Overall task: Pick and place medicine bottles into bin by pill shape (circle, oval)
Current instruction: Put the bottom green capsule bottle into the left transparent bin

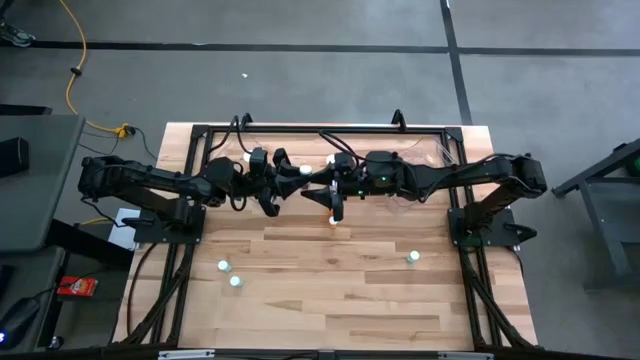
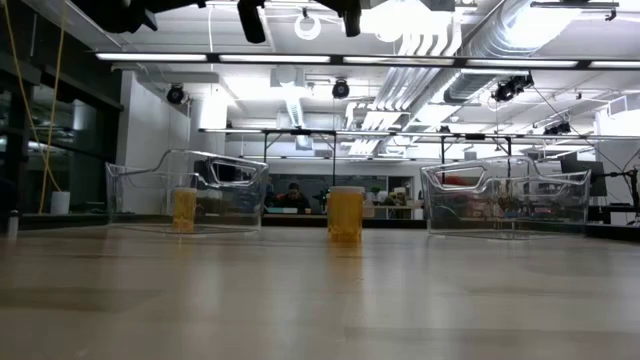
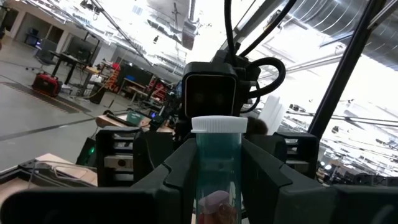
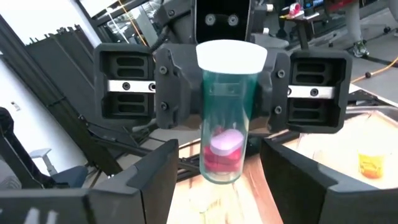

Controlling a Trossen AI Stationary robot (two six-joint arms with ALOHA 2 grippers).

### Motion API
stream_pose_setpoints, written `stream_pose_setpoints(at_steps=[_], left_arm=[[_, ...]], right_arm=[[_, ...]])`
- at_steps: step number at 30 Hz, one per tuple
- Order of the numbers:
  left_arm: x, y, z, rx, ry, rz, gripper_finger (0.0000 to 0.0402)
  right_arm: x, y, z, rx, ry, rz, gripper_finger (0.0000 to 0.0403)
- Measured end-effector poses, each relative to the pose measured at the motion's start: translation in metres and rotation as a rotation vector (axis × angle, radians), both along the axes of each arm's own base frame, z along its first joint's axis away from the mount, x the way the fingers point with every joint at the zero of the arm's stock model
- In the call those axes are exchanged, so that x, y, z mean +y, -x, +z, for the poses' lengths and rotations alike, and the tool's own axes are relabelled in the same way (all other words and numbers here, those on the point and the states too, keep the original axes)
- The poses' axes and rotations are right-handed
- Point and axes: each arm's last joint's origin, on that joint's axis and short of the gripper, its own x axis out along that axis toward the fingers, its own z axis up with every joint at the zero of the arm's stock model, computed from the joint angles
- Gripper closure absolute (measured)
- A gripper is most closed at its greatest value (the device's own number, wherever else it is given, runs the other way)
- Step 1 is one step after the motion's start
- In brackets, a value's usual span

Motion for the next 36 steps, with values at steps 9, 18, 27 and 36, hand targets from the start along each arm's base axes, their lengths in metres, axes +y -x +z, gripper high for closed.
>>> stream_pose_setpoints(at_steps=[9, 18, 27, 36], left_arm=[[0.0, 0.0, 0.0, 0.0, 0.0, 0.0, 0.0316], [0.0, 0.0, -0.0001, 0.0, 0.0, 0.0, 0.0316], [0.0, 0.0001, -0.0002, 0.0, -0.001, 0.0, 0.0316], [0.0, 0.0001, -0.0002, 0.0, -0.001, 0.0, 0.0316]], right_arm=[[0.0, -0.0001, 0.0016, -0.015, 0.002, 0.0, 0.0196], [-0.001, -0.0001, 0.0015, -0.015, 0.004, -0.03, 0.0273], [-0.001, -0.0001, 0.0016, -0.015, 0.003, -0.032, 0.0325], [-0.001, -0.0001, 0.0015, -0.015, 0.003, -0.031, 0.0325]])
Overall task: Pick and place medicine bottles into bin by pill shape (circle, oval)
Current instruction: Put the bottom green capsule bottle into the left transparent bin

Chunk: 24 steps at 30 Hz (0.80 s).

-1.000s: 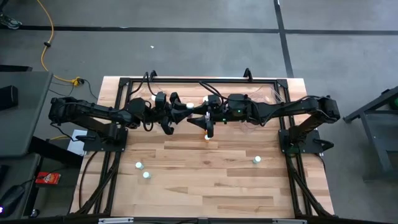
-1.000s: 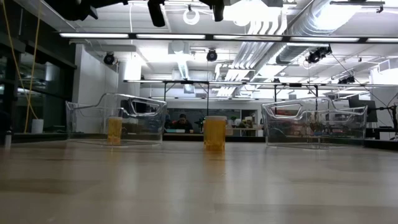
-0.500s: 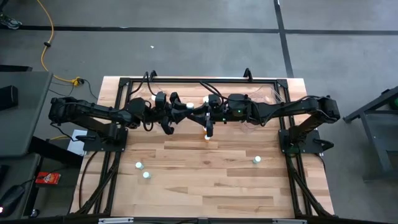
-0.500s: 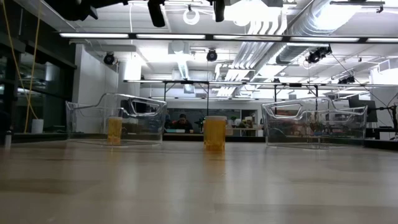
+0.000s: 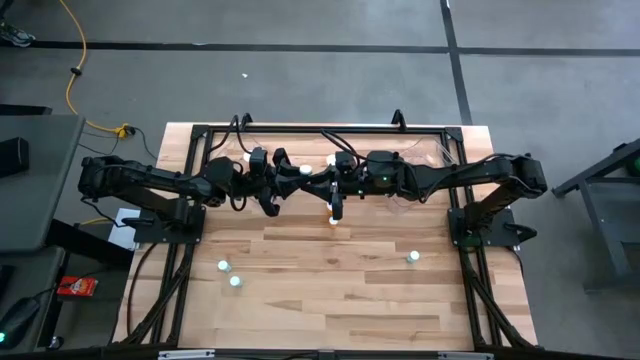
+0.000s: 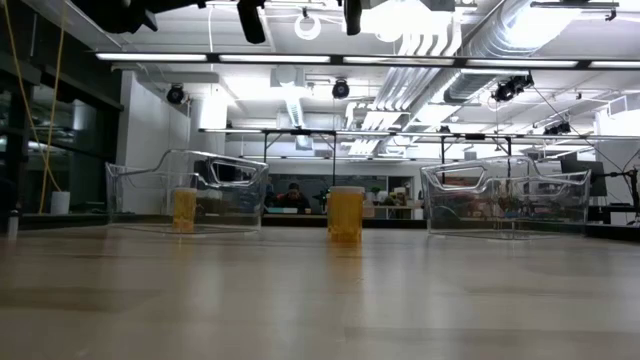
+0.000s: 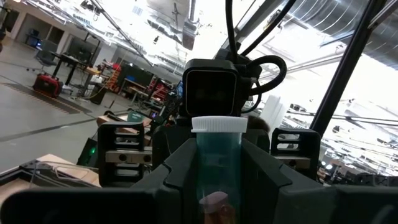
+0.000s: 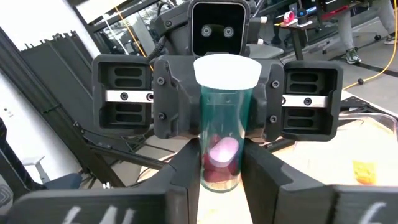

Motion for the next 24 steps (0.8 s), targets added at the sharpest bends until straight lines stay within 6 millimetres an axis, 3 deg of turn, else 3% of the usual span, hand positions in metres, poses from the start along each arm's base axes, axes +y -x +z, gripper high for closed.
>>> stream_pose_setpoints(at_steps=[9, 24], left_arm=[[0.0, 0.0, 0.0, 0.0, 0.0, 0.0, 0.031], [0.0004, -0.0006, -0.0022, 0.021, 0.034, -0.005, 0.0264]], right_arm=[[-0.0005, 0.0002, -0.0001, 0.004, 0.01, -0.001, 0.0325], [-0.0007, 0.0039, 0.0024, 0.015, 0.035, 0.0, 0.0324]])
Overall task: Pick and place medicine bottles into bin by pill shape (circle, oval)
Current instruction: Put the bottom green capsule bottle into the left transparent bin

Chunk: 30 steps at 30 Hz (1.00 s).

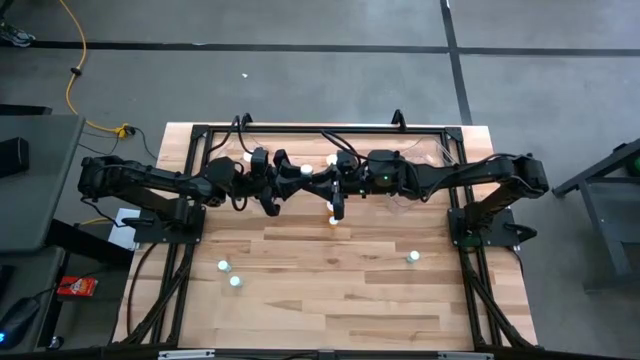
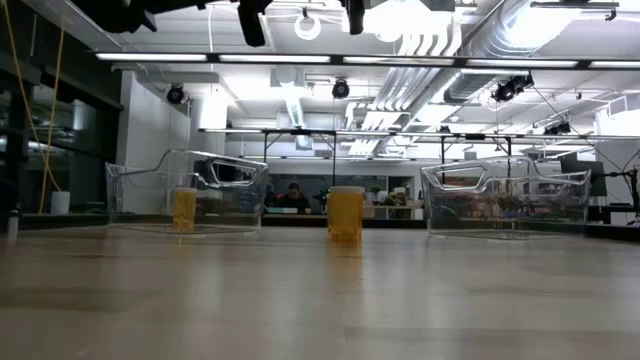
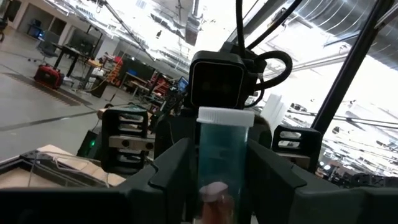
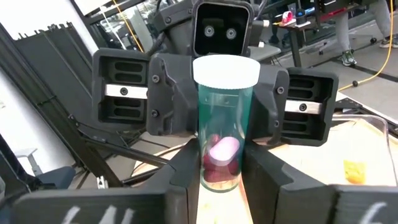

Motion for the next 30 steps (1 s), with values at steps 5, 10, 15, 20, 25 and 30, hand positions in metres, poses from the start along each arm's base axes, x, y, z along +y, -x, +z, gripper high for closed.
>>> stream_pose_setpoints(at_steps=[5, 10, 15, 20, 25, 30], left_arm=[[0.0, 0.0, 0.0, 0.003, 0.006, -0.002, 0.0248], [0.0, -0.001, -0.002, 0.022, 0.024, -0.02, 0.0233], [-0.001, -0.001, -0.005, 0.056, 0.028, -0.071, 0.0221], [0.004, 0.006, -0.006, 0.146, 0.01, -0.109, 0.0213], [0.008, 0.016, -0.005, 0.258, -0.026, -0.131, 0.0206], [0.004, 0.006, 0.002, 0.49, -0.112, -0.158, 0.0195]], right_arm=[[0.0, 0.0, 0.0, -0.002, 0.0, 0.0, 0.0324], [0.0, 0.003, 0.002, 0.014, 0.004, 0.001, 0.0324], [0.0, 0.018, 0.01, 0.061, 0.026, 0.003, 0.0324], [0.001, 0.033, 0.01, 0.18, 0.021, 0.031, 0.0324], [0.003, 0.042, -0.001, 0.334, -0.024, 0.091, 0.0324], [0.004, 0.037, -0.022, 0.48, -0.052, 0.136, 0.0324]])
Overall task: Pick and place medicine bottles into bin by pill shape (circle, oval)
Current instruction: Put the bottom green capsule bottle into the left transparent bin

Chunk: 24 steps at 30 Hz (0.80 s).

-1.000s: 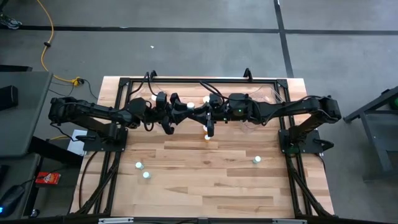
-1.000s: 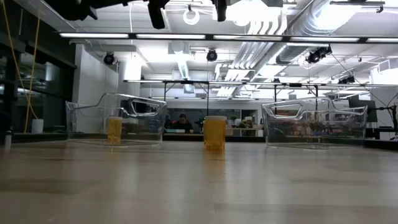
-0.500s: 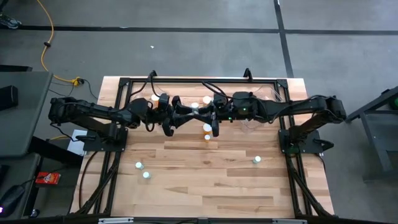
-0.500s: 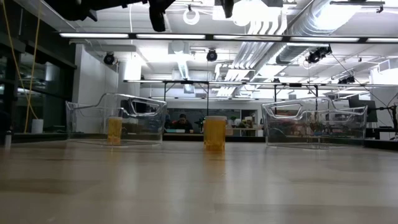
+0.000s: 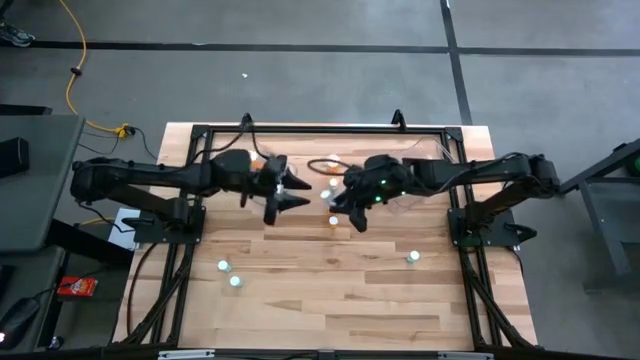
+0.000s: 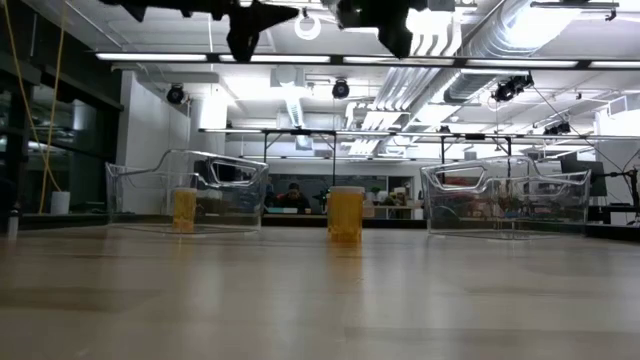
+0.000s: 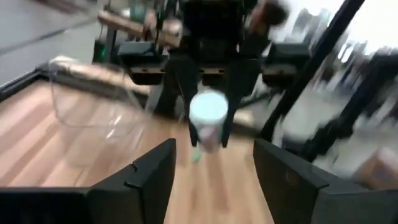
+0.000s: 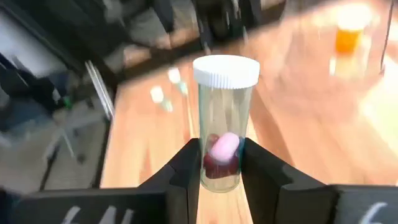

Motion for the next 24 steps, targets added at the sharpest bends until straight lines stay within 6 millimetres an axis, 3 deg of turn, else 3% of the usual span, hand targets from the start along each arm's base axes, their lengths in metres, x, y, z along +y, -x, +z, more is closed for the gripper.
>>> stream_pose_setpoints(at_steps=[6, 13, 24], left_arm=[[-0.004, -0.018, -0.002, 0.219, -0.108, 0.01, 0.0179], [-0.002, -0.033, -0.012, 0.259, -0.093, 0.018, 0.0162], [-0.002, -0.052, -0.027, 0.226, -0.048, -0.09, 0.0158]], right_arm=[[0.002, -0.011, -0.02, 0.073, -0.013, 0.043, 0.0324], [0.006, -0.016, -0.032, 0.117, 0.035, 0.099, 0.0324], [0.006, -0.018, -0.034, 0.109, 0.077, 0.129, 0.0324]])
